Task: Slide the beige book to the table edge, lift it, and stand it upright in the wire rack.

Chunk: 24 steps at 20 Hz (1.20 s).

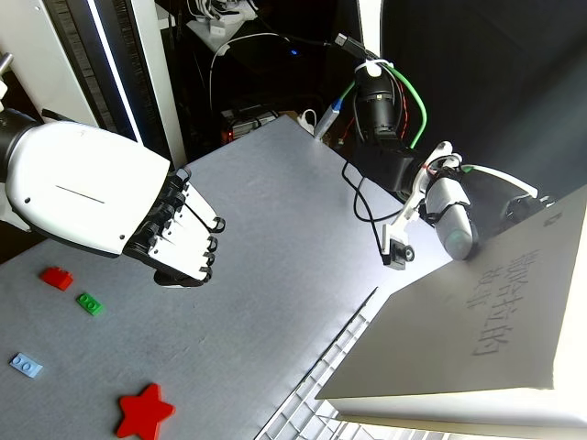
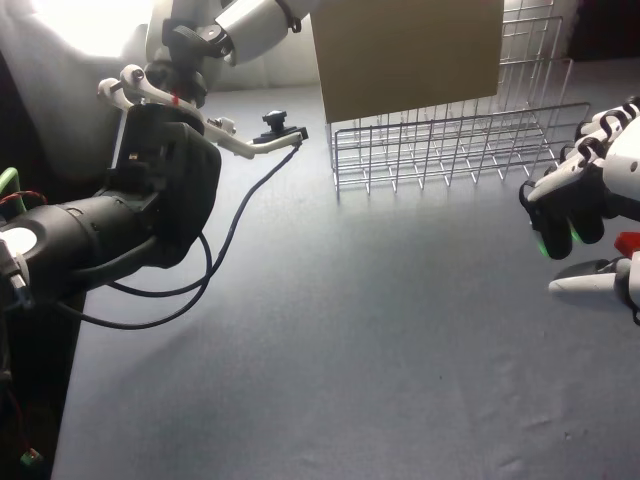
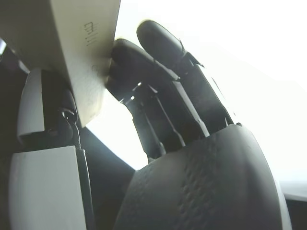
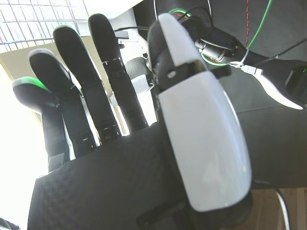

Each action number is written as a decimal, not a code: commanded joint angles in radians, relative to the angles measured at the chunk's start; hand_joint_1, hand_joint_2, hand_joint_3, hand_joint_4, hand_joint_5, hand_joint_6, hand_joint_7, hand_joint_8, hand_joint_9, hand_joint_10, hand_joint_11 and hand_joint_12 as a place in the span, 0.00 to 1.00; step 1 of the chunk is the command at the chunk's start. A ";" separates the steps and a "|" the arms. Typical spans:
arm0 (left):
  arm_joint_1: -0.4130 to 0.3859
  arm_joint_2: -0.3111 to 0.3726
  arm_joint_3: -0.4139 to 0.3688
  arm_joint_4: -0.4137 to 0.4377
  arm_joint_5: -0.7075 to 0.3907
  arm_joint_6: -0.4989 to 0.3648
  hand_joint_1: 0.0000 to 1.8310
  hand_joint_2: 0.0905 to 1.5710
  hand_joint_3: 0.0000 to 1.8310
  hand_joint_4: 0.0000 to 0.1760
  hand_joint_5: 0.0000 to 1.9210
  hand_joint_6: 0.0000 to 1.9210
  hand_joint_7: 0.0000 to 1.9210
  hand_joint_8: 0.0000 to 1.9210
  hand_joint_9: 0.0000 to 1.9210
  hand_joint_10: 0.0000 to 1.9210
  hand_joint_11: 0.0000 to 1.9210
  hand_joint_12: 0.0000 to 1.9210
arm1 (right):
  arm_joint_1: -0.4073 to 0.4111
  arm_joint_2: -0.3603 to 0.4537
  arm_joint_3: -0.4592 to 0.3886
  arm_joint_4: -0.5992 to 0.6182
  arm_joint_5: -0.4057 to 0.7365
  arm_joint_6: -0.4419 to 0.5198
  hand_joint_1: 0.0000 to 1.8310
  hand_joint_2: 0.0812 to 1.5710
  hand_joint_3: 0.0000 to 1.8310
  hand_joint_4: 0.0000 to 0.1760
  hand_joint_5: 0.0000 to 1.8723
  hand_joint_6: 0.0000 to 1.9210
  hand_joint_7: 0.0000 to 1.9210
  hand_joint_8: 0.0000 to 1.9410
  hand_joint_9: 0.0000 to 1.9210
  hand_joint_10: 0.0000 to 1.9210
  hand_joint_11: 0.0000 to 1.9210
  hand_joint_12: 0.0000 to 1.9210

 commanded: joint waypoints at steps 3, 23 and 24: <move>0.007 -0.005 0.004 0.007 -0.132 -0.022 0.76 0.66 0.00 0.00 0.49 0.43 0.57 0.42 0.57 0.56 0.45 0.66 | 0.016 0.003 0.000 0.006 0.109 0.001 0.29 0.76 0.00 0.00 0.33 0.58 0.35 0.65 0.30 0.82 0.20 1.00; 0.067 -0.058 0.021 -0.003 -0.173 -0.030 0.76 0.65 0.00 0.00 0.51 0.39 0.58 0.40 0.58 0.55 0.46 0.65 | 0.017 0.003 -0.001 0.006 0.114 0.001 0.25 0.77 0.00 0.00 0.33 0.57 0.37 0.62 0.31 0.81 0.20 1.00; 0.070 -0.060 0.021 -0.005 -0.176 -0.030 0.76 0.66 0.00 0.00 0.50 0.40 0.58 0.41 0.58 0.56 0.45 0.65 | 0.017 0.003 -0.001 0.006 0.114 0.001 0.25 0.77 0.00 0.00 0.33 0.57 0.37 0.61 0.31 0.80 0.20 1.00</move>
